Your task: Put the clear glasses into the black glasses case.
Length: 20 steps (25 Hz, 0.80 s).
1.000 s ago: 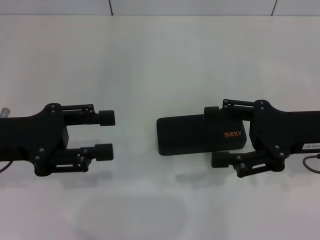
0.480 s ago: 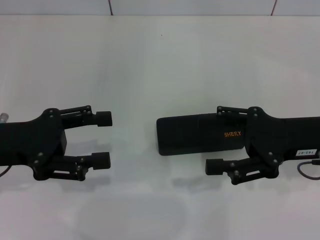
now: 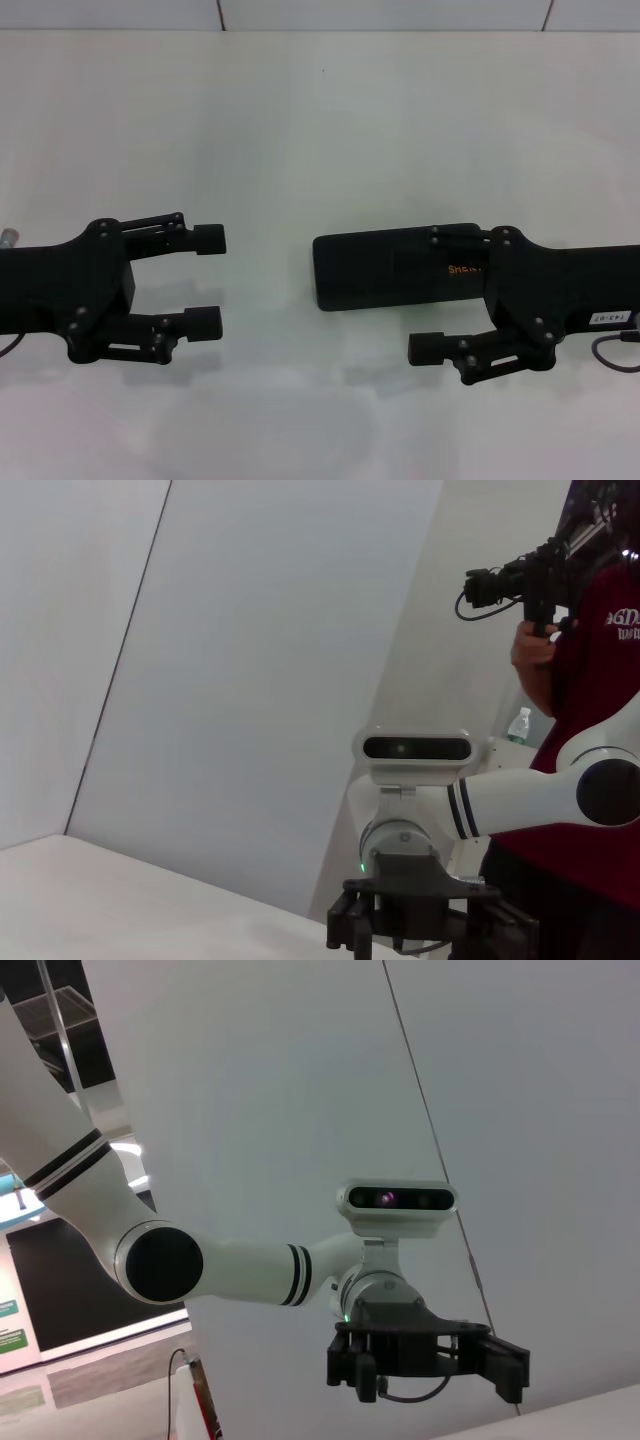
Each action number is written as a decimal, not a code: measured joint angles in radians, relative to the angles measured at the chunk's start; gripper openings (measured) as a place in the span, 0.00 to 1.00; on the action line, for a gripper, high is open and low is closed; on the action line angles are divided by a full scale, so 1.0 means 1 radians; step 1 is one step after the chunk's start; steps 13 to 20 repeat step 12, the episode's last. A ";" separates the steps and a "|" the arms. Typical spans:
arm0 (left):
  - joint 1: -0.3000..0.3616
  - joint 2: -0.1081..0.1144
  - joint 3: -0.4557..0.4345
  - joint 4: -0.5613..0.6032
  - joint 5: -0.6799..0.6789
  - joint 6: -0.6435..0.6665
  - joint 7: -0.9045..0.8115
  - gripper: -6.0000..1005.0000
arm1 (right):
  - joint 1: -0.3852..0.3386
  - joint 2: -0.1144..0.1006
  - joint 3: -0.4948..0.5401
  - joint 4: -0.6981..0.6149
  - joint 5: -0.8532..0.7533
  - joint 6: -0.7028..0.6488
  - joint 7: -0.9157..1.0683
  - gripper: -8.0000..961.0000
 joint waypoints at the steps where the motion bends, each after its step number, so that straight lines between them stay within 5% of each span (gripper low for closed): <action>1: 0.000 0.000 0.000 0.000 0.000 0.000 0.000 0.88 | 0.000 0.000 0.000 0.000 0.000 -0.001 0.000 0.92; 20: 0.003 0.001 0.000 0.000 0.003 0.000 0.005 0.88 | -0.014 -0.001 0.001 -0.003 0.000 -0.004 0.000 0.92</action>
